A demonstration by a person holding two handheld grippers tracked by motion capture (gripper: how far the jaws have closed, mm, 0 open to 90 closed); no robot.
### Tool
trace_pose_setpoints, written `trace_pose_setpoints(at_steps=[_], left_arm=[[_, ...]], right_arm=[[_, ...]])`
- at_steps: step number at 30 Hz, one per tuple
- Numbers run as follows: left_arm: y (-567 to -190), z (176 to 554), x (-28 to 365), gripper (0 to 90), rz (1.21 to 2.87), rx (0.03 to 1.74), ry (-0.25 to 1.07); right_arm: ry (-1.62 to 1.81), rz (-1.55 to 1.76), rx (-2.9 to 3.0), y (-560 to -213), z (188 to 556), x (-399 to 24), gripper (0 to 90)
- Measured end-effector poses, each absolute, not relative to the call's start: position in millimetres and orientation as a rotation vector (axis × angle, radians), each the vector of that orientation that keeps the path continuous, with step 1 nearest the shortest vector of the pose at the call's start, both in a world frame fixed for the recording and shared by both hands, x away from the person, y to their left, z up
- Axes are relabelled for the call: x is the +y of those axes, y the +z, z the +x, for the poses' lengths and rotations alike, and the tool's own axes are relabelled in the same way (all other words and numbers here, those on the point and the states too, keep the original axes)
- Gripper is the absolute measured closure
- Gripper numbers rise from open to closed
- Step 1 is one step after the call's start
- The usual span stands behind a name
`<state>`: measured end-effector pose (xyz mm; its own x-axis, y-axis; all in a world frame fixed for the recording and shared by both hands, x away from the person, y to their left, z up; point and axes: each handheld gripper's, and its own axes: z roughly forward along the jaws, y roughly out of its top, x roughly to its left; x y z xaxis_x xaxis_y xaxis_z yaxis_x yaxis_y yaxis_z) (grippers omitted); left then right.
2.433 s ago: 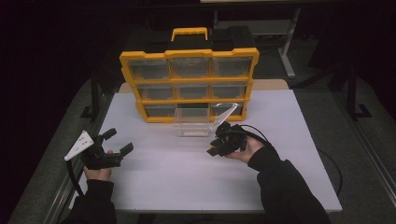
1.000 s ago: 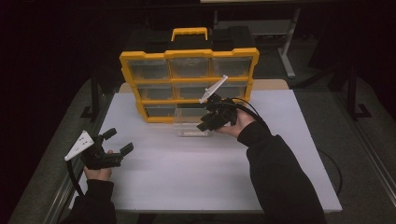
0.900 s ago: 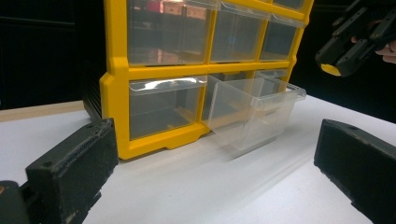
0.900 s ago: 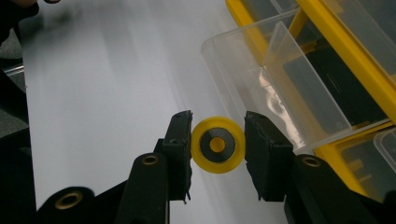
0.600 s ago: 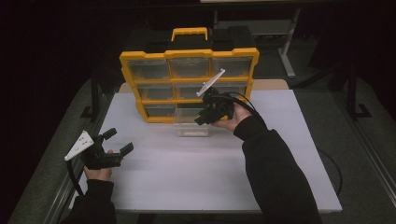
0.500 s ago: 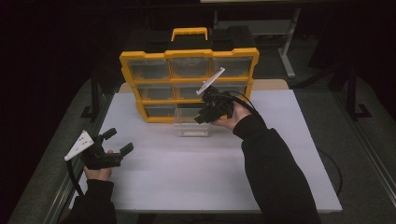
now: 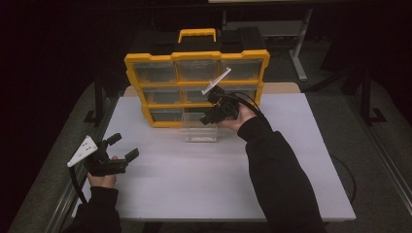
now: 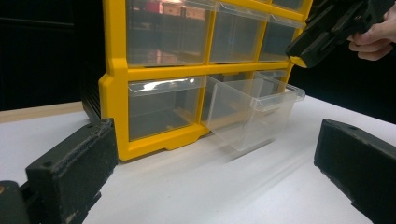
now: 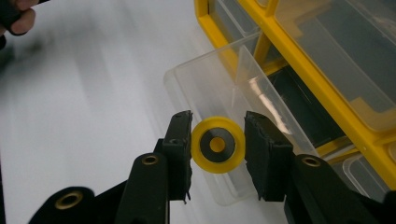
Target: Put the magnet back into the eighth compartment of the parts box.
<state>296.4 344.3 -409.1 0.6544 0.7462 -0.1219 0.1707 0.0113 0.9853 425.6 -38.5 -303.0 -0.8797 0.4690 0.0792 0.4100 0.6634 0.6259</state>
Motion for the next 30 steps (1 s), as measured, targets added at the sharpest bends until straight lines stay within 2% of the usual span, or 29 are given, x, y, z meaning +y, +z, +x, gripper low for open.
trace_pose_setpoints(at_steps=[18, 30], left_arm=[[-409.0, 297.2, 343.8, 0.0, 1.526, 0.79, 0.528], [-408.4, 296.6, 343.9, 0.0, 1.522, 0.792, 0.537]], right_arm=[[1.009, 0.792, 2.772, -319.3, 439.1, -26.3, 60.3], [1.023, 0.852, 2.75, -320.8, 437.8, -25.8, 18.1]])
